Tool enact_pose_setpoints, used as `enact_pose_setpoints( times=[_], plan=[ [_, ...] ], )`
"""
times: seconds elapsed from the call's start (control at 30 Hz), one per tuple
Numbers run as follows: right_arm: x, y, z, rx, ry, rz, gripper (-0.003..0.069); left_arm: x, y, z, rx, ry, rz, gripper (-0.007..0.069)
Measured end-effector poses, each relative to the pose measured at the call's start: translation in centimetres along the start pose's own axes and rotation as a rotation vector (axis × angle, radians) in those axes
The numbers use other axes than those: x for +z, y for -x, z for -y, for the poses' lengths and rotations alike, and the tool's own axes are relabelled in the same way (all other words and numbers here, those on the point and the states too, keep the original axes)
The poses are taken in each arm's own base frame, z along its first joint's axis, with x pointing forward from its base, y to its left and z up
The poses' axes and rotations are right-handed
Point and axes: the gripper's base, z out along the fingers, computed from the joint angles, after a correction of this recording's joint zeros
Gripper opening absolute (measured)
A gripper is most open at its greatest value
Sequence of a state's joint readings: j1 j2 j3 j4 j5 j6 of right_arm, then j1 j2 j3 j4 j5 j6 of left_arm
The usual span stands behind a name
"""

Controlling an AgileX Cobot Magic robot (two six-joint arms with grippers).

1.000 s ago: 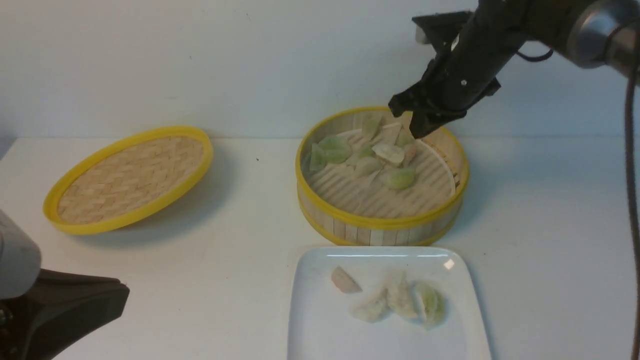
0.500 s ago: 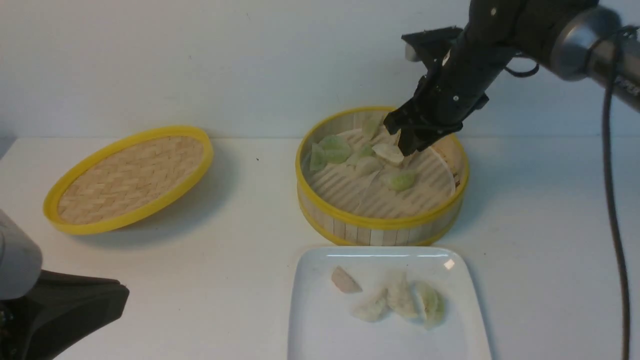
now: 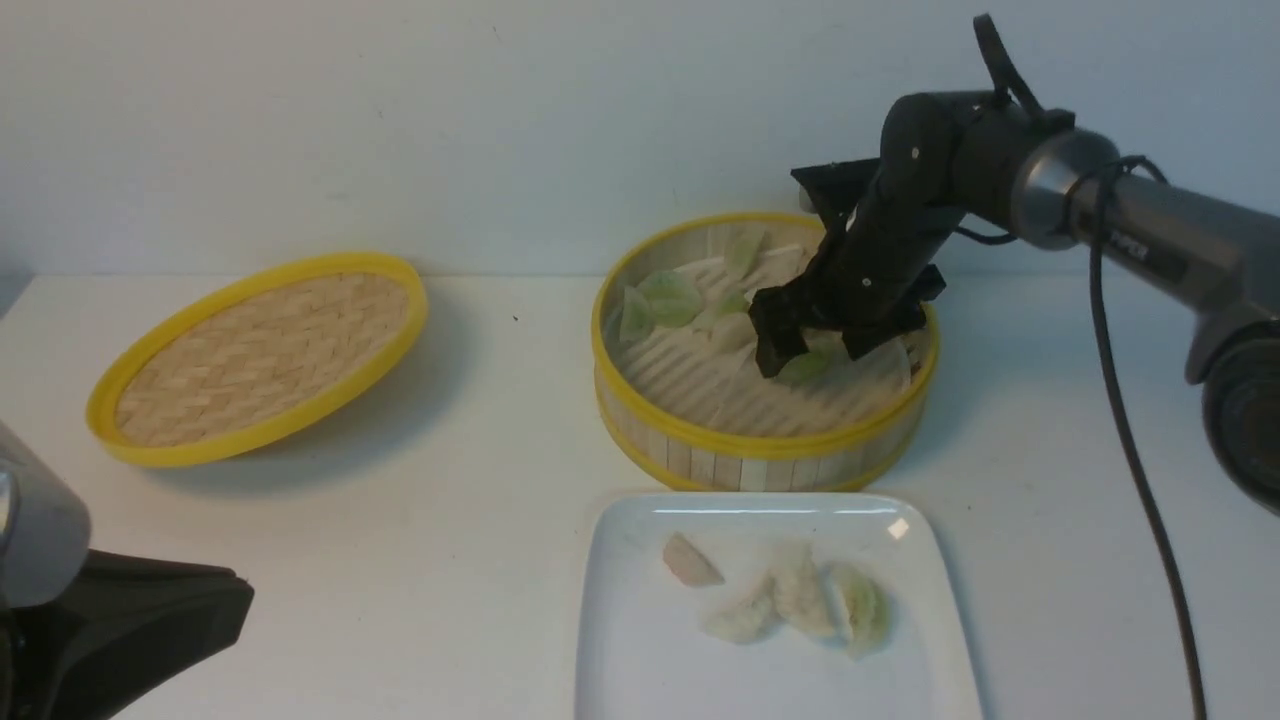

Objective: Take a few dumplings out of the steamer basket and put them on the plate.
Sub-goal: Use the right arm to grab a dumpling from inside the steamer, then use the right arm to put the dumpling into the plate

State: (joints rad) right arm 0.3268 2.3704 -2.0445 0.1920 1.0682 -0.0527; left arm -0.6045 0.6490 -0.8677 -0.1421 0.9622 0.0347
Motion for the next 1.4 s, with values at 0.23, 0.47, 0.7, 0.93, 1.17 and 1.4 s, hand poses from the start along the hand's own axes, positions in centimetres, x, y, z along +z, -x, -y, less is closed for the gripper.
enact_pose_setpoints(
  times=[0.23,0.47,0.7,0.93,1.17,1.4],
  plan=[
    [0.4,0.1,0.1,0.005,0.001,0.012,0.0480,0.0,-0.1,0.0,-0.002,0.000,-0.009,-0.0006],
    [-0.1,0.0,0.2,-0.007,-0.027,-0.006,0.0424,0.0,-0.2,0.0,-0.003,-0.001,-0.025,-0.0006],
    [-4.4,0.0,0.1,-0.037,-0.082,-0.025,0.0424,0.0,-0.2,0.0,-0.005,-0.001,-0.025,-0.0006],
    [-14.3,0.3,-2.0,-0.058,-0.007,0.117,0.0424,0.0,-0.2,0.0,-0.005,-0.001,-0.025,-0.0006],
    [-20.2,-2.0,-3.2,-0.064,0.048,0.181,0.0424,0.0,-0.2,0.0,-0.006,-0.001,-0.025,-0.0006],
    [-19.0,-9.7,-4.9,-0.094,0.093,-0.001,0.0424,0.0,-0.2,0.0,-0.006,-0.001,-0.025,-0.0006]
  ],
)
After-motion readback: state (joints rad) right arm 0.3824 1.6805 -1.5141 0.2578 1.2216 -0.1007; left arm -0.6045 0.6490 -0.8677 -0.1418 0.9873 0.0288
